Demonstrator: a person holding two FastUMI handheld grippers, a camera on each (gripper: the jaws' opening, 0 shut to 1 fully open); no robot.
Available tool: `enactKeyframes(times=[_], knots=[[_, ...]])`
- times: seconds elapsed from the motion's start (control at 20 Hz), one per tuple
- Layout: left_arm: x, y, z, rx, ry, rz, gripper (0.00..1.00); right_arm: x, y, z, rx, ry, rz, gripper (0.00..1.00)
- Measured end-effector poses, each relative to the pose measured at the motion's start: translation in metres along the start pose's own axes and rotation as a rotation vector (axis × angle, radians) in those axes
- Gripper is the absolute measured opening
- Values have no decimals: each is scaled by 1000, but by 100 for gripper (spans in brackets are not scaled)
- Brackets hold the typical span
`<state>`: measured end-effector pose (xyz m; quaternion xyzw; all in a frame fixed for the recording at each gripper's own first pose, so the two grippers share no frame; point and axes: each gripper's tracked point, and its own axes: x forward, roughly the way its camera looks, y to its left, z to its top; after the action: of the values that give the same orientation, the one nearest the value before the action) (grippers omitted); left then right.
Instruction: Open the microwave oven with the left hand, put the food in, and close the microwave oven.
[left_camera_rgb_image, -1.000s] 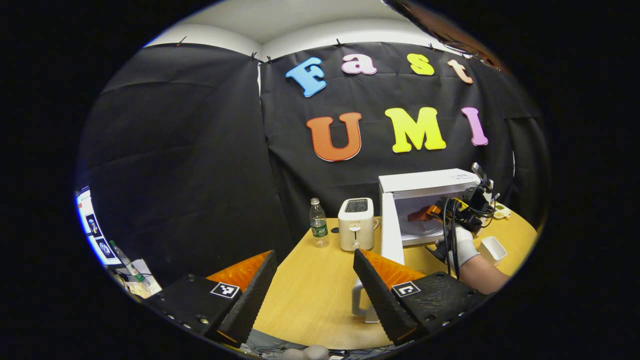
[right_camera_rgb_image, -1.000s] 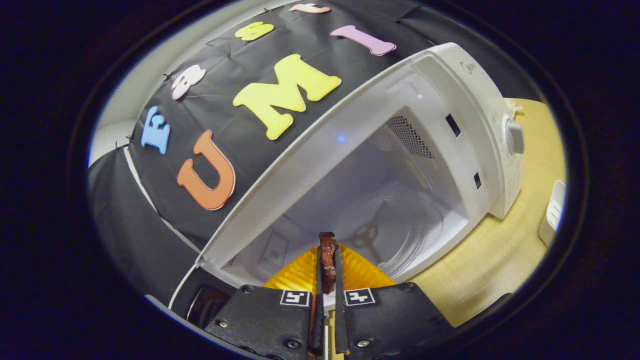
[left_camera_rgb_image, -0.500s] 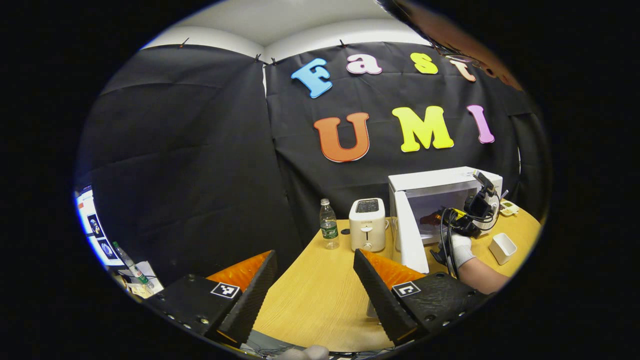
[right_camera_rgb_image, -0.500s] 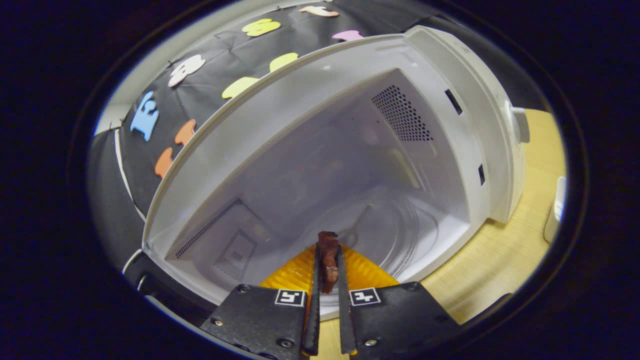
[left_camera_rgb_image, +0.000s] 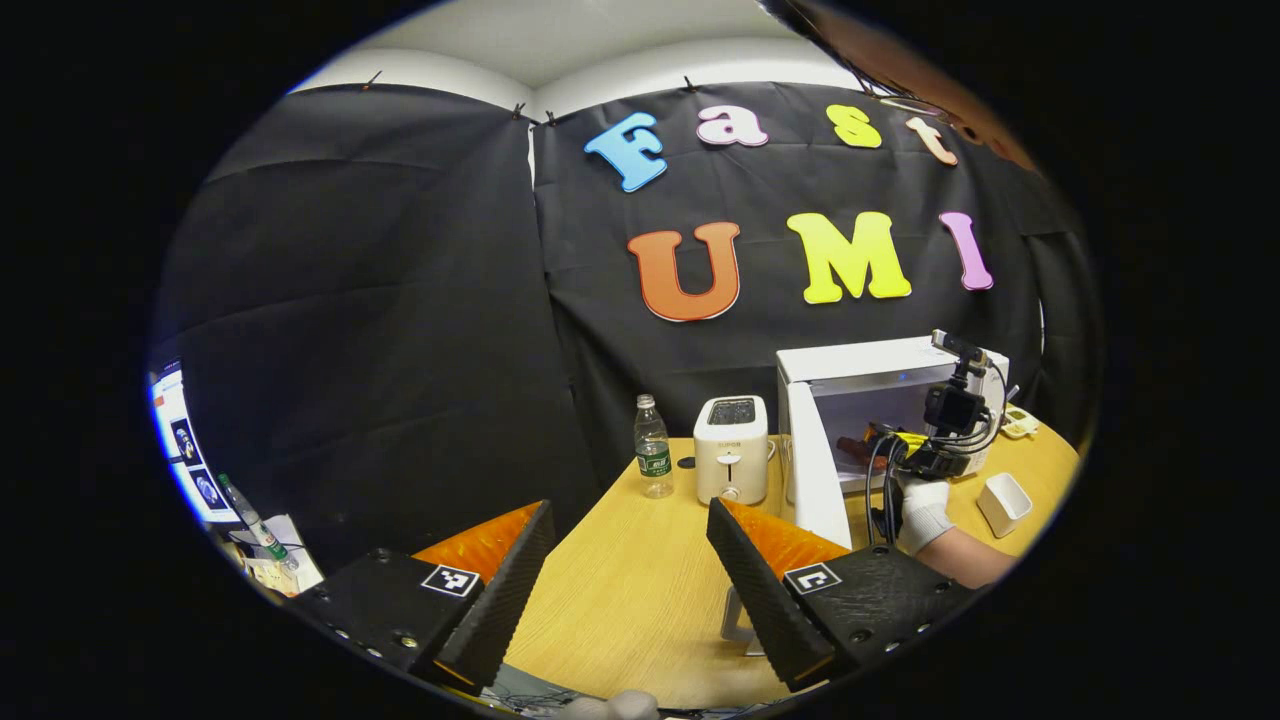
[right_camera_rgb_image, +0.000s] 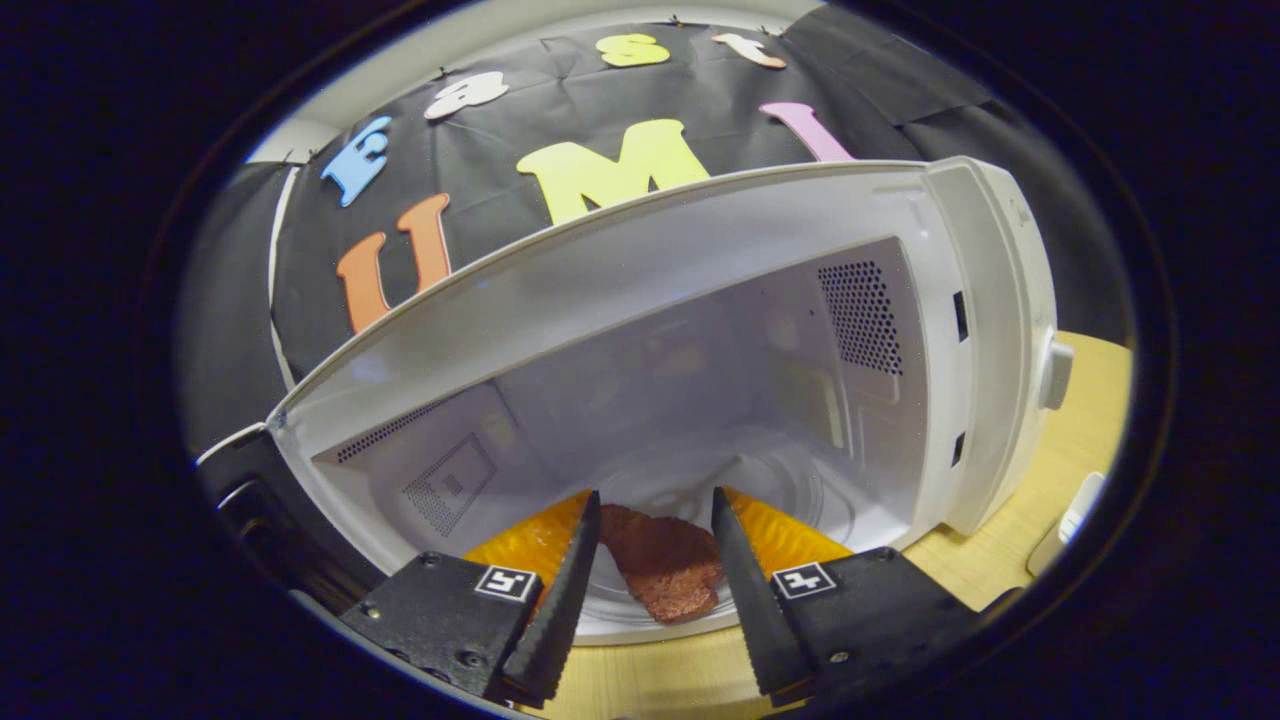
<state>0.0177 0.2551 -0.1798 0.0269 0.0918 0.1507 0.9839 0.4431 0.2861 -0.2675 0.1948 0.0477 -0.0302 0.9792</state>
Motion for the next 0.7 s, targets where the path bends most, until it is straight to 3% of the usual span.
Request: enactKeyframes(times=[0.05, 0.15, 0.2, 0.3, 0.35, 0.4, 0.45, 0.5, 0.55, 0.6, 0.7], knots=[[0, 0, 1, 0, -2, 2, 95, -4, -1, 1, -10, 2, 1, 65], [2, -2, 4, 5, -7, 3, 95, -17, 0, 7, -20, 11, 17, 66], [2, -1, 5, 9, -12, 2, 95, -27, 0, 12, -24, 23, 24, 77], [4, -1, 11, 15, -22, 1, 95, -53, 6, 27, -49, 34, 61, 86], [4, 0, 15, 10, -25, 0, 95, -69, 8, 39, -76, 48, 79, 88], [4, 1, 19, 3, -27, -4, 95, -88, 10, 51, -113, 54, 103, 84], [4, 2, 25, -6, -34, -8, 95, -107, 12, 61, -149, 70, 130, 96], [5, 2, 28, -15, -38, -13, 95, -128, 15, 76, -182, 79, 167, 100], [5, 3, 32, -20, -44, -16, 95, -150, 21, 90, -212, 90, 218, 90], [8, 4, 36, -22, -51, -19, 95, -170, 21, 103, -259, 102, 248, 100], [9, 9, 40, -20, -55, -16, 95, -207, -1, 127, -359, 130, 241, 100]])
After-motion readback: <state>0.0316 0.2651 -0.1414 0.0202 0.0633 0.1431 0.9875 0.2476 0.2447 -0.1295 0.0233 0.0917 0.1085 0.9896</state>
